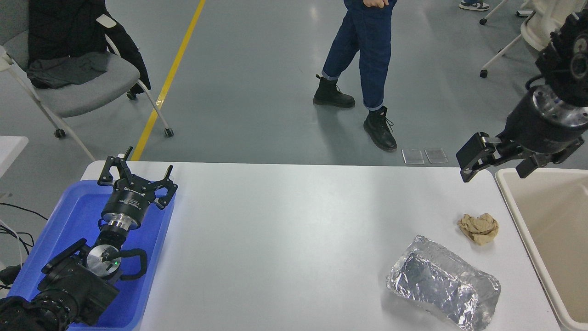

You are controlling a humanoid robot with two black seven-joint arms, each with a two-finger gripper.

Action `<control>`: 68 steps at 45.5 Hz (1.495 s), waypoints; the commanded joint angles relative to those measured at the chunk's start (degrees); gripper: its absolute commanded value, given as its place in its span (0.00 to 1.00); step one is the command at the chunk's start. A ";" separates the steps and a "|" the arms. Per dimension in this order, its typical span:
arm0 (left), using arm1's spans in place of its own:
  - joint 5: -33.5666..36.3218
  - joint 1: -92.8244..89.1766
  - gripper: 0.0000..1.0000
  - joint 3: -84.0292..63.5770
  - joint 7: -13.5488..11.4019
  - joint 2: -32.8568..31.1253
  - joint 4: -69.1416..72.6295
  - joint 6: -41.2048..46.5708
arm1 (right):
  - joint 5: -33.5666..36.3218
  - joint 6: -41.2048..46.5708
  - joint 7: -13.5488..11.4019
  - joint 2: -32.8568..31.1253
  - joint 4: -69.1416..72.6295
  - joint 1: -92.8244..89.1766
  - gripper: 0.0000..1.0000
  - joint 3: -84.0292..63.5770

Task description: Pick up foil plate and place in dustbin

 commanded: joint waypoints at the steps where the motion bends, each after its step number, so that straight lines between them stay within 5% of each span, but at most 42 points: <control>1: -0.07 0.04 1.00 0.00 -0.09 0.03 0.00 0.00 | 0.44 0.00 0.03 -0.08 -0.08 -2.27 1.00 0.44; 19: -0.07 0.04 1.00 0.00 -0.09 -0.06 0.00 0.00 | -0.26 0.00 -0.15 -10.61 -0.17 -8.24 0.99 -0.97; 36: -0.07 0.04 1.00 -0.08 -0.09 0.03 0.00 0.00 | 1.84 -28.64 -0.24 -20.46 -1.13 -31.27 0.87 2.46; 43: -0.07 -0.05 1.00 -0.08 -0.09 0.03 0.00 0.00 | 7.55 -32.60 -0.24 -20.20 -3.59 -39.79 0.87 2.81; 68: -0.07 0.04 1.00 -0.08 -0.09 -0.06 0.00 0.00 | 8.09 -32.34 -0.15 -18.97 -4.04 -56.23 0.92 14.67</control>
